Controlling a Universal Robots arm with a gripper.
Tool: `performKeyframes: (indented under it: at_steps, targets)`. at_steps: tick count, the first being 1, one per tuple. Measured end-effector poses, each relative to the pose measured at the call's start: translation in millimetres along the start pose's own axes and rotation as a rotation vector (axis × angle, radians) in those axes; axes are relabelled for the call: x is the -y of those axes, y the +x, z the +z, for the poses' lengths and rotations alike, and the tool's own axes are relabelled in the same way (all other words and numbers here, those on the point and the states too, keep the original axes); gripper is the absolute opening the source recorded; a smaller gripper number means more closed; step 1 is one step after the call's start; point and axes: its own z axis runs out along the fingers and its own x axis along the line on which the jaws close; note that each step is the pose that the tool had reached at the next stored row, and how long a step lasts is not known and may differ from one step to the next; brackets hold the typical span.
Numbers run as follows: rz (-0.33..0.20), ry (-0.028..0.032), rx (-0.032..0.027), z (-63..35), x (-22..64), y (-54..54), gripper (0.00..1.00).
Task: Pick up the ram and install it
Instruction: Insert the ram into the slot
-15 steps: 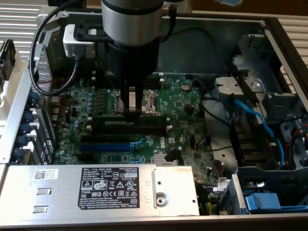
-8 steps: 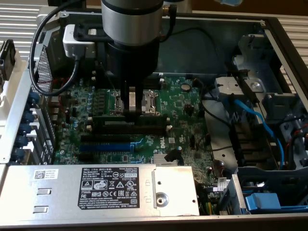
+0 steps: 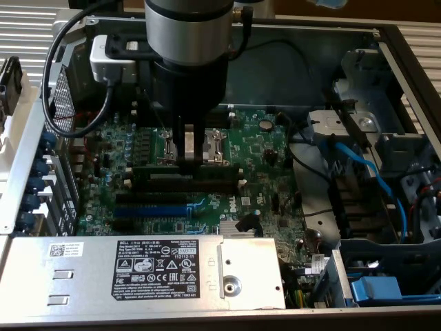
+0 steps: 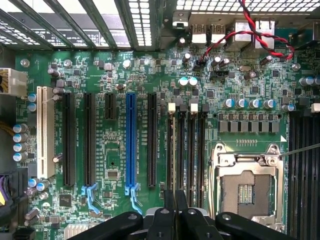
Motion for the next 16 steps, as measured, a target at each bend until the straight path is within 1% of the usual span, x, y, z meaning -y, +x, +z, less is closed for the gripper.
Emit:
performKeyframes:
  at_steps: [5, 16]
  targets:
    - [0.003, 0.0011, 0.0001, 0.0, -0.2, 0.3, 0.12]
    - [0.011, 0.0017, 0.0000, 0.0, -0.9, 0.7, 0.12]
